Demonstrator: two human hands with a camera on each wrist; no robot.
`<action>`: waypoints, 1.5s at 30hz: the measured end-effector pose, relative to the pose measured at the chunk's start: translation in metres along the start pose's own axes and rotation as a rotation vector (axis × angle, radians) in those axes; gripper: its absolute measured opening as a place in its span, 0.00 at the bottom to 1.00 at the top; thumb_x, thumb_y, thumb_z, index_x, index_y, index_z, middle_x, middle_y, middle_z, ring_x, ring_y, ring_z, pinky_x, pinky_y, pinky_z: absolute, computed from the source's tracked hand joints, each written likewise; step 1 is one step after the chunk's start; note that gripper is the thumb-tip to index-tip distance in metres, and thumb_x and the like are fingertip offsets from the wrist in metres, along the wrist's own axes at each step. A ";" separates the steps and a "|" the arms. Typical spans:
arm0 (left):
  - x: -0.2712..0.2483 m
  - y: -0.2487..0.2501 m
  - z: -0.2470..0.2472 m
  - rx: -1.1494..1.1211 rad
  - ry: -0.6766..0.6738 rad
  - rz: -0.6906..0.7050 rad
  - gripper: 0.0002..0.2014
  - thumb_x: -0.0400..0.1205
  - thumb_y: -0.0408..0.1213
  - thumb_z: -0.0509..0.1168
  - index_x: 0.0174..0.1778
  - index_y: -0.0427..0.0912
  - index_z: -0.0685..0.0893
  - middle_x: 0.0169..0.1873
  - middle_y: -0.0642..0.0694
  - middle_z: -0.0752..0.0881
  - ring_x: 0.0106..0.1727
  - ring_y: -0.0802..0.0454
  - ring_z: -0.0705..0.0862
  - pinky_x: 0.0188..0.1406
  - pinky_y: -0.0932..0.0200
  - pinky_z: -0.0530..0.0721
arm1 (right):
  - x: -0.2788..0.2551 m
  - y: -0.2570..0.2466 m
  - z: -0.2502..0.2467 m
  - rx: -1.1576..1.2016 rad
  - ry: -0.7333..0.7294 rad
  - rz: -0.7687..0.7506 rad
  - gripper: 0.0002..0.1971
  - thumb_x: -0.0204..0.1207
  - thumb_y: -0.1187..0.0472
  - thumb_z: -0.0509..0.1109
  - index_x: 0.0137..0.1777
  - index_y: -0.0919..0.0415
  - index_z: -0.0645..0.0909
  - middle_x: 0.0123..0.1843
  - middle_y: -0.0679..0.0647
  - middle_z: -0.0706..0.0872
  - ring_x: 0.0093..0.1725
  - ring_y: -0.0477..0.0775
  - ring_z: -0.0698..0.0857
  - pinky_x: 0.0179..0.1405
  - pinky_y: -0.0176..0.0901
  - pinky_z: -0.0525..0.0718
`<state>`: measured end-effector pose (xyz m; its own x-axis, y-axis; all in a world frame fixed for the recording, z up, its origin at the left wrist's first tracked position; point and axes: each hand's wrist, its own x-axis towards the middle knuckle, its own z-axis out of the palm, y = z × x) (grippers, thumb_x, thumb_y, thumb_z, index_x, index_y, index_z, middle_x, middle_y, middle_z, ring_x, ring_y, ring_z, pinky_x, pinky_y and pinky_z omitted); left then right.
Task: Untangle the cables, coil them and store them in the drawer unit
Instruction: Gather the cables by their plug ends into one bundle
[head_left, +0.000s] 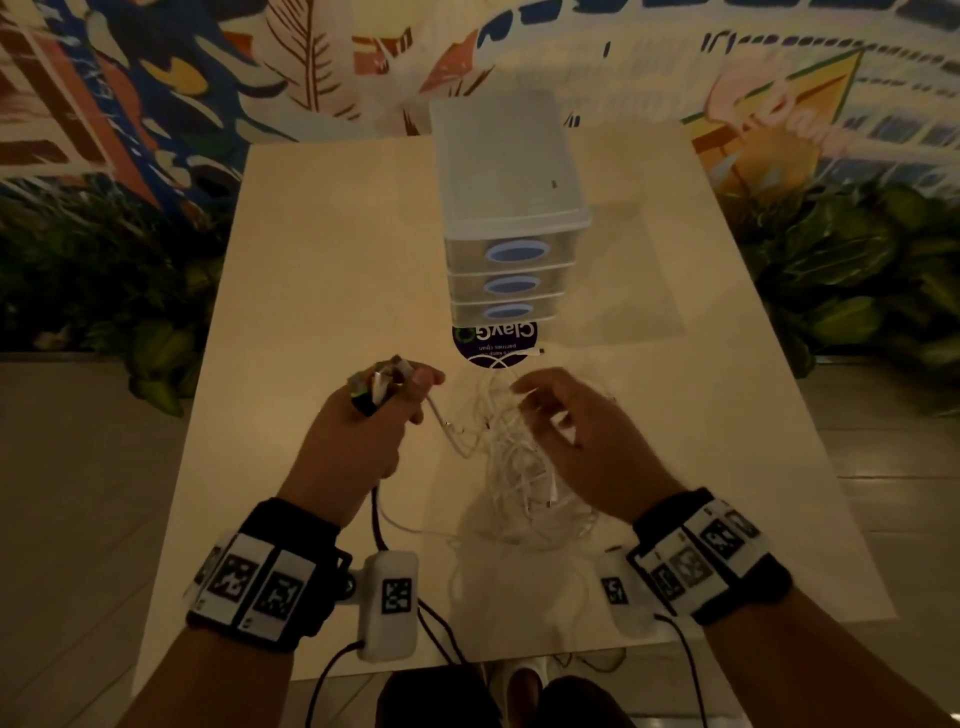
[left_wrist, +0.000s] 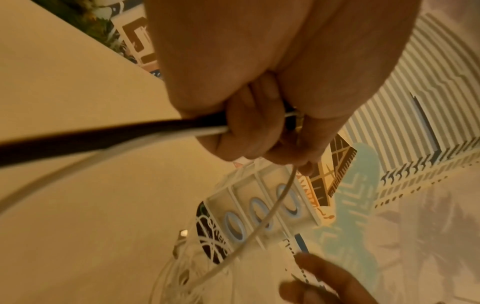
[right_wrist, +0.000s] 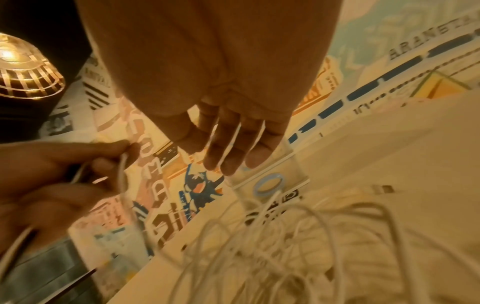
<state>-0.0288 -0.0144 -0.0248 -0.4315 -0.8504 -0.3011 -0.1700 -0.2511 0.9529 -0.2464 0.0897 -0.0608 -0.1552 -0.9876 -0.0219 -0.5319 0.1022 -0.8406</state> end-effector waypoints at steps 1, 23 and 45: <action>0.001 0.000 -0.004 -0.023 0.021 -0.005 0.17 0.81 0.54 0.66 0.55 0.48 0.91 0.35 0.46 0.79 0.23 0.53 0.59 0.23 0.56 0.59 | 0.003 0.005 -0.007 -0.009 0.040 0.036 0.14 0.85 0.64 0.66 0.65 0.46 0.80 0.52 0.40 0.88 0.53 0.40 0.85 0.48 0.31 0.80; -0.015 0.000 -0.023 0.009 -0.241 0.018 0.10 0.74 0.45 0.68 0.40 0.44 0.91 0.39 0.35 0.91 0.23 0.44 0.58 0.23 0.56 0.58 | 0.019 -0.031 0.046 0.401 -0.448 0.742 0.34 0.87 0.34 0.55 0.57 0.66 0.87 0.41 0.61 0.94 0.31 0.60 0.91 0.19 0.36 0.76; 0.001 -0.036 -0.065 0.009 0.331 -0.103 0.15 0.90 0.31 0.57 0.61 0.48 0.87 0.42 0.45 0.89 0.19 0.59 0.61 0.17 0.65 0.61 | 0.089 0.071 0.000 -0.796 -0.343 0.157 0.13 0.79 0.36 0.66 0.52 0.41 0.83 0.52 0.45 0.88 0.60 0.58 0.77 0.62 0.56 0.72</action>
<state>0.0340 -0.0361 -0.0569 -0.1010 -0.9249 -0.3667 -0.2058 -0.3411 0.9172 -0.2981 0.0092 -0.1228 -0.0850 -0.9232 -0.3748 -0.9677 0.1662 -0.1898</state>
